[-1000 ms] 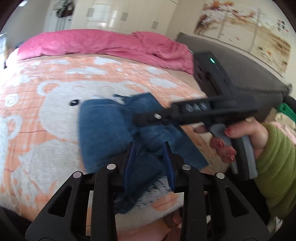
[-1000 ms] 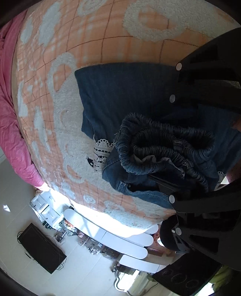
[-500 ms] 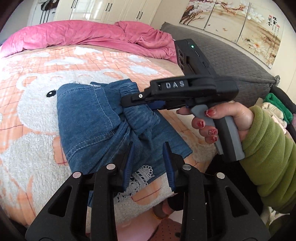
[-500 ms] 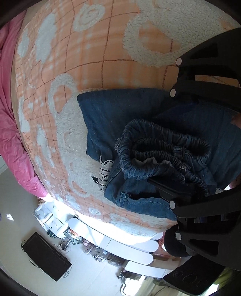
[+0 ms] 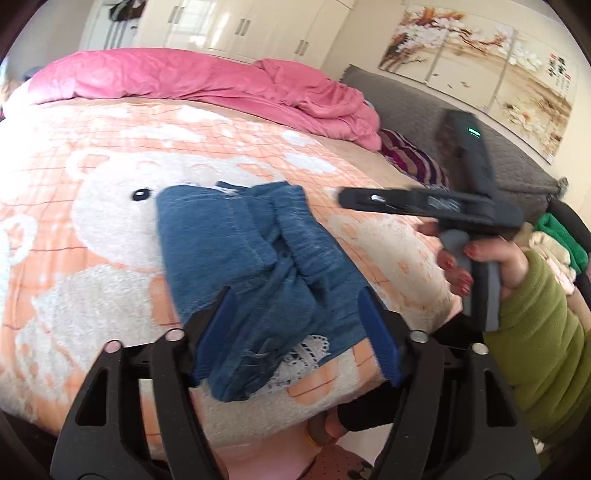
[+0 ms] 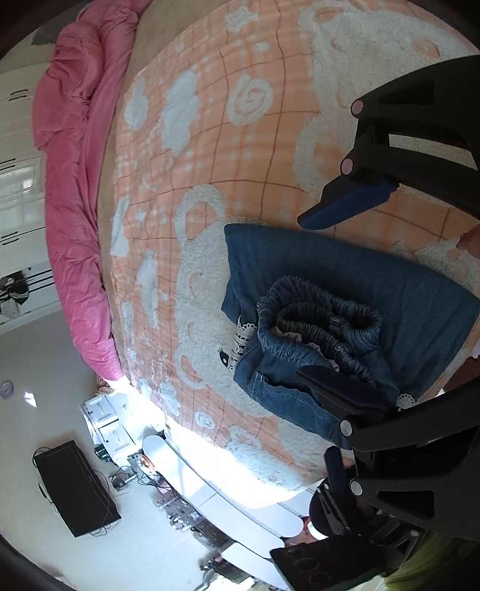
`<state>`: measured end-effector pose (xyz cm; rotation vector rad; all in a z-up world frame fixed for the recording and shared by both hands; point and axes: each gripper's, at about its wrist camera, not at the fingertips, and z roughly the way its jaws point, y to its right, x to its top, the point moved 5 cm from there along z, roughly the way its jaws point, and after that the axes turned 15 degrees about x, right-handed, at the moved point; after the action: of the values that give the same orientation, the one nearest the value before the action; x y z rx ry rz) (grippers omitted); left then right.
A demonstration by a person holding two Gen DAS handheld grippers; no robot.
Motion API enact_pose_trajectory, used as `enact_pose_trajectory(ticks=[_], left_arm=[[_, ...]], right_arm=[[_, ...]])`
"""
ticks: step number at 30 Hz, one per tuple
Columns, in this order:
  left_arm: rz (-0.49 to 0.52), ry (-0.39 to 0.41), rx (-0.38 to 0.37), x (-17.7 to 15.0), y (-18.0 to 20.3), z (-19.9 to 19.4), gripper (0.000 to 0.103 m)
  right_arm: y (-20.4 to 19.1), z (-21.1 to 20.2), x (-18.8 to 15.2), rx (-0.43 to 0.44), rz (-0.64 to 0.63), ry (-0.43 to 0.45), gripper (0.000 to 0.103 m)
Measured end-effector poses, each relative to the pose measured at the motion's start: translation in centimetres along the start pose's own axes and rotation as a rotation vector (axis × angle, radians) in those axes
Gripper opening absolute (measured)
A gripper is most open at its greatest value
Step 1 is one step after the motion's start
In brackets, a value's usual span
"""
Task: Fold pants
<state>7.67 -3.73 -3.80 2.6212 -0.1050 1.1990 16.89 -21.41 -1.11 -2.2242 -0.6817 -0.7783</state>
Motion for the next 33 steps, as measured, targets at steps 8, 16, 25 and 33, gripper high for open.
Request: enact_pose_trajectory(ticks=[8, 16, 25, 33], left_arm=[[-0.038, -0.031, 0.183, 1.8, -3.0, -0.4, 0.079], [-0.154, -0.22, 0.221, 5.6, -6.8, 4.2, 0.067], [-0.053, -0.241, 0.221, 5.2, -4.3, 8.4, 0.043], [-0.05, -0.224, 0.228, 5.0, -4.4, 8.3, 0.043]], right_arm=[[-5.8, -0.5, -2.8, -0.027, -0.316, -0.044, 0.08], [-13.0, 3.7, -6.7, 0.006, -0.714, -0.169, 0.068], [-13.5, 8.4, -8.4, -0.087, -0.897, -0.281, 0.013], [-13.1, 7.3, -10.4, 0.065, -0.802, -0.389, 0.002]])
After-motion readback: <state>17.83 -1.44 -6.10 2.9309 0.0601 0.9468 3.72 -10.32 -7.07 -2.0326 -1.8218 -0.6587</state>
